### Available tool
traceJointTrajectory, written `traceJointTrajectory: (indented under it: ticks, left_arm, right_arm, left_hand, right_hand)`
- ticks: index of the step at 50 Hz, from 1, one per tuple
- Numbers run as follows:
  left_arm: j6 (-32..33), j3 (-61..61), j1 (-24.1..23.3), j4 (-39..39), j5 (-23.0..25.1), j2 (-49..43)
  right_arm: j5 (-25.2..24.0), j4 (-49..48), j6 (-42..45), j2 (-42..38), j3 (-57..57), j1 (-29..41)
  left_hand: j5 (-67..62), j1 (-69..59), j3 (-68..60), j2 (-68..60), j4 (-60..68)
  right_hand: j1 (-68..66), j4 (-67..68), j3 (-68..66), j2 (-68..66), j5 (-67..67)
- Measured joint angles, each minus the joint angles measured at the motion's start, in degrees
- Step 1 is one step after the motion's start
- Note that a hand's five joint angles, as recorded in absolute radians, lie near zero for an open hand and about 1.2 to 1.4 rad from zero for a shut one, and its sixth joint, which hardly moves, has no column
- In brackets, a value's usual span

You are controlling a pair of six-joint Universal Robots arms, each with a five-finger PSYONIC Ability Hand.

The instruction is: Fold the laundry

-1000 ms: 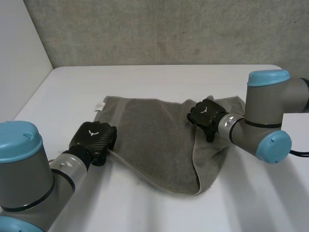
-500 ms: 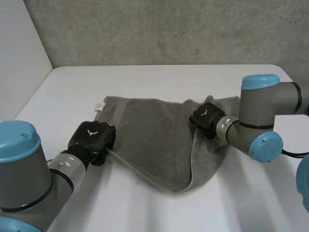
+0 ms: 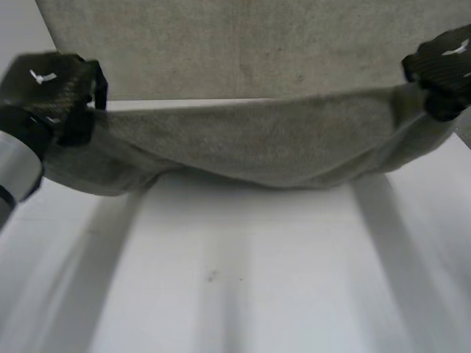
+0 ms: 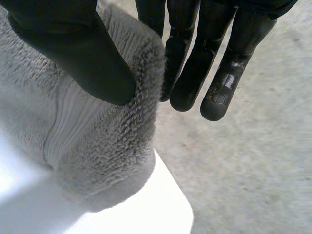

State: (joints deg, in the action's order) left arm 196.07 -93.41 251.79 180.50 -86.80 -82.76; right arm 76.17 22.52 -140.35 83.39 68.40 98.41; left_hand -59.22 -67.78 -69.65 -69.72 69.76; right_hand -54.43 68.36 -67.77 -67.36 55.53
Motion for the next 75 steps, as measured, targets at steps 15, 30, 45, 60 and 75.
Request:
traceJointTrajectory:
  ticks: [15, 30, 45, 60, 75]
  left_arm:
    - [12.5, 12.3, -0.6, -21.0, 1.2, -6.6]
    - [18.2, 31.7, -2.3, -21.6, -0.3, -37.1]
    - [9.3, 55.7, -3.8, 8.4, -5.2, -33.0]
    - [5.6, 24.3, -1.4, 13.0, -2.9, -30.8]
    - [11.5, -6.9, -0.6, 12.8, -0.8, -29.1]
  right_arm:
    - [-5.3, 15.0, 11.5, 1.7, 2.5, -3.7]
    - [7.3, 5.7, 12.7, -22.0, -11.4, 4.3]
    - [10.8, -41.4, -1.6, -11.4, -12.9, 5.8]
    - [0.7, -40.2, -2.7, -10.4, 10.5, 5.0]
    - [-2.6, -22.2, 12.6, -13.8, 28.5, 2.9]
  left_hand:
    - [-0.1, -0.3, 0.0, 0.0, 0.0]
    - [-0.1, -0.3, 0.0, 0.0, 0.0]
    - [-0.3, -0.4, 0.0, 0.0, 0.0]
    - [-0.2, -0.4, 0.0, 0.0, 0.0]
    - [-0.3, -0.4, 0.0, 0.0, 0.0]
  right_hand:
    - [0.0, 0.0, 0.0, 0.0, 0.4]
    - [0.0, 0.0, 0.0, 0.0, 0.4]
    - [0.0, 0.0, 0.0, 0.0, 0.7]
    - [0.0, 0.0, 0.0, 0.0, 0.7]
    - [0.0, 0.0, 0.0, 0.0, 0.7]
